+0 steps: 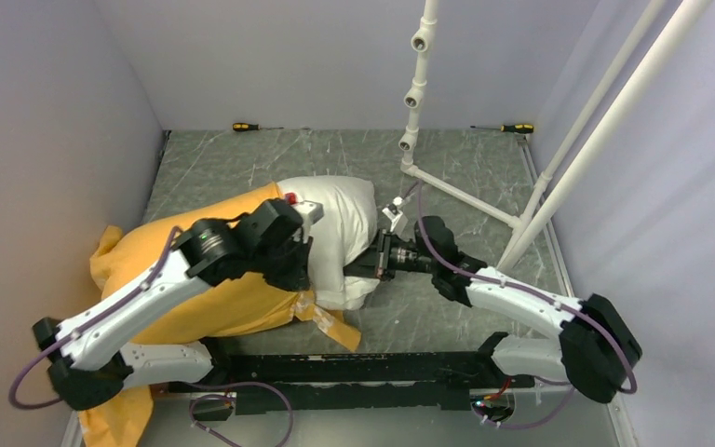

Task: Put the pillow into the pillowcase
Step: Stuff the pillow into the pillowcase.

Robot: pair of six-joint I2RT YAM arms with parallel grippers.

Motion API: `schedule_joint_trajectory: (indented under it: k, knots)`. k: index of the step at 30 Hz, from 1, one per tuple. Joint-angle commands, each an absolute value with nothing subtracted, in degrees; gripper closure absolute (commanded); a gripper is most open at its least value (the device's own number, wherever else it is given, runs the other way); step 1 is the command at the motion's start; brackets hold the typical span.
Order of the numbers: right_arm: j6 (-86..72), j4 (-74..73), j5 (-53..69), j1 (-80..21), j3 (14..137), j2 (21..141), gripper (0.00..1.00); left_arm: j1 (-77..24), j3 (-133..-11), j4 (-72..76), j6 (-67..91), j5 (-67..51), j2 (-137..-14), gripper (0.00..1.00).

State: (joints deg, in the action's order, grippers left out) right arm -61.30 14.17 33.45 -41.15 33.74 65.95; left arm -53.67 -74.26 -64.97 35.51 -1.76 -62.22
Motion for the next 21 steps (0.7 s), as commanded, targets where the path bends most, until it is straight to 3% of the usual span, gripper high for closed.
schedule_joint_trajectory:
  k: [1,10,17,21]
  knots:
    - [-67.51,39.34,36.78,-49.47,32.97,72.27,1.00,-57.43,-84.15,-42.89,31.91,-16.32,-69.91,1.00]
    - [-73.08,64.70,35.06,-56.58,39.25,87.92,1.00,-70.51,-94.41,-39.30,28.74,-19.90,-79.14,1.00]
    - [-80.27,82.00,32.02,-58.60,39.39,98.72,1.00,-74.28,-90.82,-32.23,30.12,-17.16,-75.58,1.00]
    - [-80.86,81.99,36.36,-59.76,42.36,103.32,1.00,-74.27,-89.71,-30.25,30.45,-15.50,-74.30,1.00]
